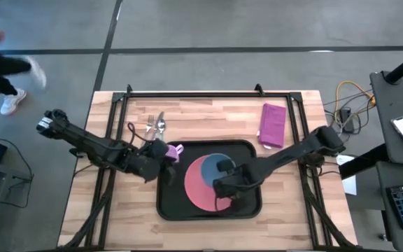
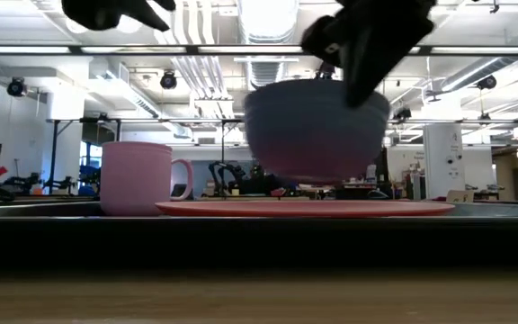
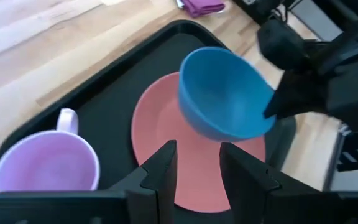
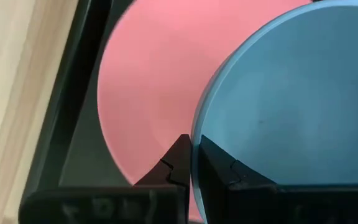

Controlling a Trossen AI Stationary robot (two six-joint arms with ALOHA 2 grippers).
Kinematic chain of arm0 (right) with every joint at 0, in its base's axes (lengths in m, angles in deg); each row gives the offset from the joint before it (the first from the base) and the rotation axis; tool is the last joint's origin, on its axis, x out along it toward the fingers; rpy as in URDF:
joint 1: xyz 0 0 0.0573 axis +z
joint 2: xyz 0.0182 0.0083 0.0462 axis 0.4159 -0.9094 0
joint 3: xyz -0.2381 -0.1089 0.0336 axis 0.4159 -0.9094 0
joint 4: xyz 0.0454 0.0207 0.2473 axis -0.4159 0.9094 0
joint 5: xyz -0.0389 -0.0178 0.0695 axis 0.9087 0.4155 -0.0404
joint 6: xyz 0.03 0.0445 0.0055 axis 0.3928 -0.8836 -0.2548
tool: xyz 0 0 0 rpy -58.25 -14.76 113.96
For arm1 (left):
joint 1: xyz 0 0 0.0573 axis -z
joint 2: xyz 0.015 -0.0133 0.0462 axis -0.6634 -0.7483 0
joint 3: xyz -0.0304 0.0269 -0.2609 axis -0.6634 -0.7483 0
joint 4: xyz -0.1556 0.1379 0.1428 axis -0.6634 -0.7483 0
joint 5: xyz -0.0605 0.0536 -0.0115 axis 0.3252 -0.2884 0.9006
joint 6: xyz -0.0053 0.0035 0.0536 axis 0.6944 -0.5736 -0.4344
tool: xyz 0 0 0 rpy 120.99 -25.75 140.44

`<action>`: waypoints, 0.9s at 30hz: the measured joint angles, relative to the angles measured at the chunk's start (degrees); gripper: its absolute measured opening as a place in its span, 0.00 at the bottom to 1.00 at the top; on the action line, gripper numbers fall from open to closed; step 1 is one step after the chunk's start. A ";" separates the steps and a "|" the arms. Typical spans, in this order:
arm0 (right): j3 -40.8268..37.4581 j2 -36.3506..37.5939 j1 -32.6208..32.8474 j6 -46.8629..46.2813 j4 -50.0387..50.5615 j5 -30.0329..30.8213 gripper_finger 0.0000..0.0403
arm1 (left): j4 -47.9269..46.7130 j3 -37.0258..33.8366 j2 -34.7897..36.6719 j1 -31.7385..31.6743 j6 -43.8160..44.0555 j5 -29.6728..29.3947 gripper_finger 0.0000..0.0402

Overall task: Set up tray
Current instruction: Put the blue bowl on top of the pink plate on the black tray, then adjust the pink plate on the black tray

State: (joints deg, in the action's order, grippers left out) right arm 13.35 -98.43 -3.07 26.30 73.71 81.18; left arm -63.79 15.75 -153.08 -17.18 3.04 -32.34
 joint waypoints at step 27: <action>11.69 -5.66 0.78 -6.04 3.75 -0.60 0.44 | -0.49 0.01 0.00 8.35 5.52 -5.95 0.25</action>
State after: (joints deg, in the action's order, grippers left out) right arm 25.03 -104.09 -2.29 20.26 77.46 80.58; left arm -64.28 15.76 -153.08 -8.83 8.57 -38.29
